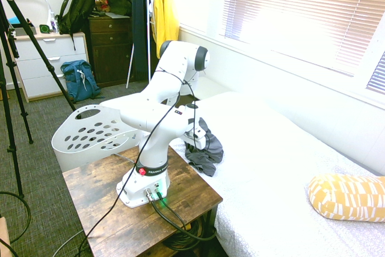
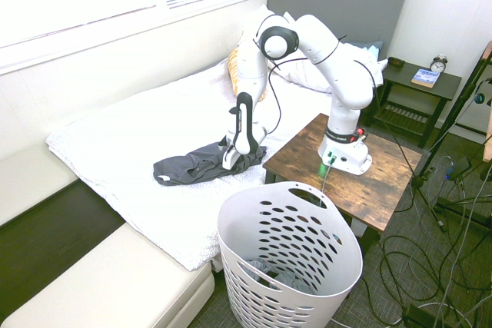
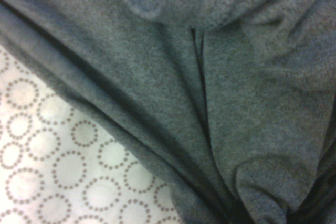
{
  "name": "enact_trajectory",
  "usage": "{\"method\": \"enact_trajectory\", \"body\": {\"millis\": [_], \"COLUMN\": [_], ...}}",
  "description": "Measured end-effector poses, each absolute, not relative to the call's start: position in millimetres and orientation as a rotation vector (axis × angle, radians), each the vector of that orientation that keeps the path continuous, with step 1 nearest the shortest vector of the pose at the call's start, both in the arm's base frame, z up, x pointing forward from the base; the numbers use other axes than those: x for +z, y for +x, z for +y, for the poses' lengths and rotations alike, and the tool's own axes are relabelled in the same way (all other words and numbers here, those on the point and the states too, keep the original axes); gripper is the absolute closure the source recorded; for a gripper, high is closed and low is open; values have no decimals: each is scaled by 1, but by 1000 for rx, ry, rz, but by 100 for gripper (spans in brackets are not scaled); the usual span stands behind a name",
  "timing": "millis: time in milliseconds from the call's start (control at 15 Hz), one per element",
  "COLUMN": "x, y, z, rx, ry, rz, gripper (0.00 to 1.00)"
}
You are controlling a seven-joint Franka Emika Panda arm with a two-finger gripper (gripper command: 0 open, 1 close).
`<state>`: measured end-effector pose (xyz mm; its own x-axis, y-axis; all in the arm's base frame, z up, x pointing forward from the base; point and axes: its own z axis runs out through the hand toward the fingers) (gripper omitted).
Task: Put my clothes in the laundry bag
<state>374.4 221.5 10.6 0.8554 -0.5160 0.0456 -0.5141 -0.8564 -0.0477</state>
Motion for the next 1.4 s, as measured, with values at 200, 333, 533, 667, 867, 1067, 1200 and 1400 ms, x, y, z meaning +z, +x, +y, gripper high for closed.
{"method": "enact_trajectory", "body": {"millis": [200,333,533,667,867,1067,1200,1400], "x": [38,77,162,226,326,435,507,614], "y": [374,384,399,397,372,298,215,81], "z": [227,235,268,296,347,400,425,441], "rx": [-96,-119,-168,-209,-258,-372,-388,-451], "ry": [-2984,-2967,-2924,-2908,-2904,-2909,-2905,-2878], "rz": [839,840,835,804,731,632,533,397], "gripper": [100,100,100,100,100,100,100,100]}}
